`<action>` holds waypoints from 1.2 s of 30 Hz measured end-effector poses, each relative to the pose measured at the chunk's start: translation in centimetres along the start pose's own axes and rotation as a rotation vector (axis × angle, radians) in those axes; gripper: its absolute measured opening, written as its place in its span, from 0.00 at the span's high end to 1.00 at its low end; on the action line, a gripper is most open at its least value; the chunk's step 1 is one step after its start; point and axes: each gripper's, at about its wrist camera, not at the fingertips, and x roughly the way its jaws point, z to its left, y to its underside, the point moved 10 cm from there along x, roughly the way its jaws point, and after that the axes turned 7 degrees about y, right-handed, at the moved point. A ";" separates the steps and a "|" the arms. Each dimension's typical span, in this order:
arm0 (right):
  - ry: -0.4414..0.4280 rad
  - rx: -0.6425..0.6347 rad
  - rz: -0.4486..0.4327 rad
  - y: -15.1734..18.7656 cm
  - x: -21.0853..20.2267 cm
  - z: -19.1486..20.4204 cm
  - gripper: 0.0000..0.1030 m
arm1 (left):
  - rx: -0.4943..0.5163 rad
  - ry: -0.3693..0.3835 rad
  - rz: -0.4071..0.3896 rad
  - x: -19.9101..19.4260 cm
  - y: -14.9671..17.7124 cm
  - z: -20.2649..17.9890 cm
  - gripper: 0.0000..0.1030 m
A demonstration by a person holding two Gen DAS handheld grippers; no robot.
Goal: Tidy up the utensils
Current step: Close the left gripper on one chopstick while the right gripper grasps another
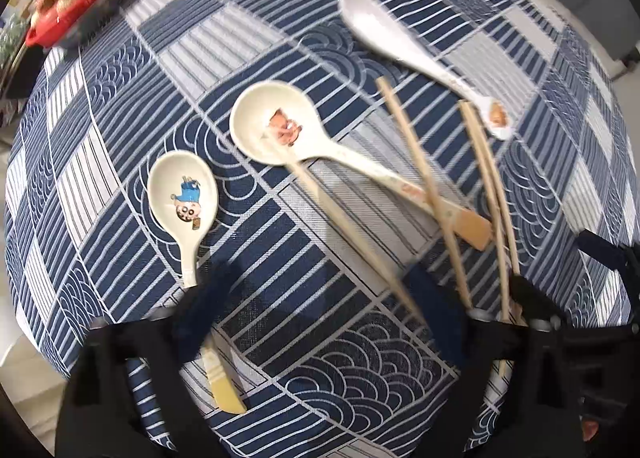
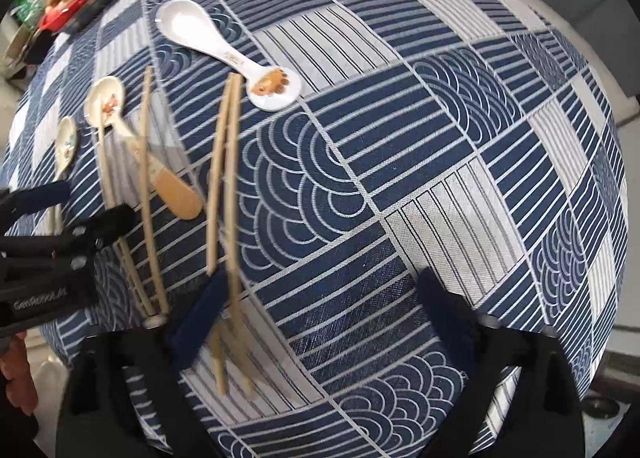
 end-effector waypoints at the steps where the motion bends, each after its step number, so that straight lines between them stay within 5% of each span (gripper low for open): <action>1: -0.006 -0.020 -0.014 0.0 -0.6 0.2 0.58 | 0.017 0.006 -0.012 -0.4 -0.1 -0.3 0.52; 2: -0.009 -0.031 -0.016 0.0 -0.8 0.3 0.71 | 0.031 0.017 -0.017 -0.6 -0.1 -0.7 0.81; 3: -0.011 -0.039 -0.014 0.0 -0.9 0.3 0.93 | 0.045 0.046 -0.015 -0.6 0.0 -1.0 0.94; 5: -0.011 -0.051 -0.016 0.0 -0.9 0.2 0.94 | 0.049 0.079 -0.017 -0.7 0.1 -0.9 0.96; 9: -0.080 -0.026 -0.010 0.5 -0.9 0.3 0.96 | 0.036 0.151 0.006 -0.7 0.2 -0.5 0.96; 18: -0.100 0.020 -0.058 2.5 -3.0 -0.4 0.96 | 0.078 0.158 -0.024 -2.3 1.3 -1.1 0.96; 36: -0.085 0.117 -0.277 0.0 -12.5 -3.2 0.96 | 0.146 0.079 -0.196 -9.0 -1.0 1.3 0.96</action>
